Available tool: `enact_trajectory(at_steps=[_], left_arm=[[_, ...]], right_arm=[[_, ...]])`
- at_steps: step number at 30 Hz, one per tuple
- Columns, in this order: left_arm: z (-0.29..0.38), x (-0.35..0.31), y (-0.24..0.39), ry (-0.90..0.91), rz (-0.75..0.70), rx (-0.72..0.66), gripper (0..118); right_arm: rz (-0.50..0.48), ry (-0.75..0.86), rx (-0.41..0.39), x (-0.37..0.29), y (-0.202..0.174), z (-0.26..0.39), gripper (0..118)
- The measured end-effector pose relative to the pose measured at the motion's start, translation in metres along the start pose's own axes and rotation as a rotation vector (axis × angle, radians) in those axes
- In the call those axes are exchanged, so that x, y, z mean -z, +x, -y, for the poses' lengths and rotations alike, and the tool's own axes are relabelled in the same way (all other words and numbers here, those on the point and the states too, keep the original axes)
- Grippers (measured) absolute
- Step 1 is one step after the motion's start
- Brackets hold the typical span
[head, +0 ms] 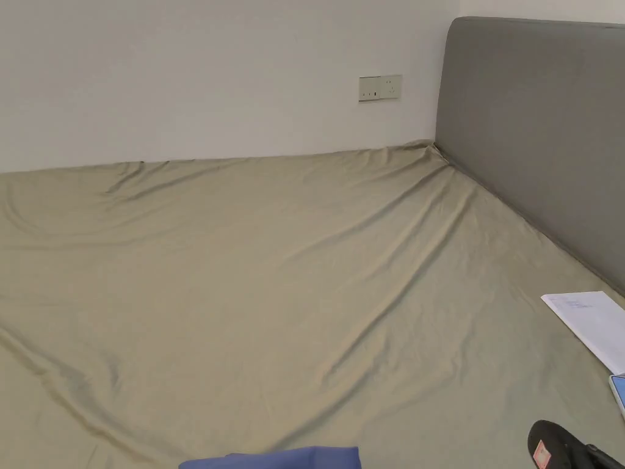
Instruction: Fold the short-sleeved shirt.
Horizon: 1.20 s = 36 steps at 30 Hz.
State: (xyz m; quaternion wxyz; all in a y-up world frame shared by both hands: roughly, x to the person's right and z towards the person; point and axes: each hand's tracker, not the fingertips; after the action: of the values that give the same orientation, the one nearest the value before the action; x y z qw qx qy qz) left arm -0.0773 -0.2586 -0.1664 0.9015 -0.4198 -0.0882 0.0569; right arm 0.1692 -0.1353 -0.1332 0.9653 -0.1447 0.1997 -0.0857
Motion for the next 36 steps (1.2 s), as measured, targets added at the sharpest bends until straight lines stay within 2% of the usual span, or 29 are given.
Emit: enact_trajectory(at_steps=[4, 8, 10, 14, 16, 18, 19, 20, 21, 22, 23, 24, 25, 26, 27, 29, 31, 32, 33, 34, 36], left_arm=[[-0.014, -0.036, -0.03, 0.074, 0.104, -0.15, 0], [-0.014, -0.09, -0.08, 0.209, 0.034, -0.209, 0], [-0.006, -0.119, -0.113, 0.272, 0.028, -0.31, 0], [0.022, -0.156, -0.171, 0.362, 0.03, -0.509, 0], [0.035, -0.165, -0.191, 0.344, -0.028, -0.593, 0], [0.048, -0.169, -0.204, 0.338, -0.071, -0.641, 0], [0.055, -0.169, -0.211, 0.32, -0.08, -0.664, 0], [0.06, -0.169, -0.218, 0.307, -0.075, -0.678, 0], [0.063, -0.167, -0.219, 0.296, -0.045, -0.699, 4], [0.066, -0.164, -0.223, 0.282, -0.013, -0.717, 11], [0.066, -0.158, -0.229, 0.264, 0.037, -0.735, 27], [0.066, -0.15, -0.235, 0.245, 0.089, -0.756, 66], [0.065, -0.14, -0.239, 0.209, 0.146, -0.776, 96], [0.064, -0.128, -0.241, 0.178, 0.201, -0.797, 117], [0.065, -0.121, -0.24, 0.157, 0.251, -0.805, 118], [0.064, -0.096, -0.244, 0.103, 0.356, -0.831, 113], [0.065, -0.072, -0.242, 0.031, 0.398, -0.904, 102], [0.066, -0.06, -0.24, -0.008, 0.416, -0.931, 87], [0.067, -0.053, -0.24, 0.016, 0.432, -0.943, 66], [0.062, -0.05, -0.236, -0.002, 0.403, -0.938, 51], [0.058, -0.048, -0.232, -0.05, 0.291, -0.887, 32]], right_arm=[[-0.051, -0.062, -0.037, 0.015, -0.011, 0.0, 2], [-0.186, -0.161, -0.076, 0.051, -0.039, 0.01, 2], [-0.261, -0.259, -0.076, 0.079, -0.055, 0.023, 2], [-0.293, -0.517, -0.223, 0.136, -0.093, 0.067, 2], [-0.307, -0.67, -0.286, 0.161, -0.104, 0.093, 2], [-0.224, -0.83, -0.332, 0.182, -0.109, 0.121, 2], [-0.225, -0.836, -0.326, 0.186, -0.109, 0.131, 2], [-0.242, -0.727, -0.298, 0.182, -0.107, 0.125, 2], [-0.244, -0.748, -0.297, 0.181, -0.106, 0.12, 2], [-0.244, -0.776, -0.281, 0.181, -0.106, 0.114, 2], [-0.253, -0.784, -0.258, 0.184, -0.103, 0.114, 2], [-0.262, -0.791, -0.248, 0.186, -0.1, 0.115, 2], [-0.27, -0.795, -0.236, 0.187, -0.098, 0.115, 2], [-0.274, -0.799, -0.22, 0.187, -0.095, 0.113, 2], [-0.274, -0.801, -0.21, 0.188, -0.094, 0.113, 2], [-0.275, -0.799, -0.201, 0.188, -0.092, 0.115, 2], [-0.279, -0.792, -0.188, 0.185, -0.091, 0.116, 2], [-0.284, -0.787, -0.177, 0.184, -0.089, 0.117, 2], [-0.287, -0.783, -0.165, 0.184, -0.087, 0.118, 2], [-0.291, -0.774, -0.146, 0.18, -0.087, 0.116, 2], [-0.31, -0.747, -0.106, 0.175, -0.082, 0.117, 2]])
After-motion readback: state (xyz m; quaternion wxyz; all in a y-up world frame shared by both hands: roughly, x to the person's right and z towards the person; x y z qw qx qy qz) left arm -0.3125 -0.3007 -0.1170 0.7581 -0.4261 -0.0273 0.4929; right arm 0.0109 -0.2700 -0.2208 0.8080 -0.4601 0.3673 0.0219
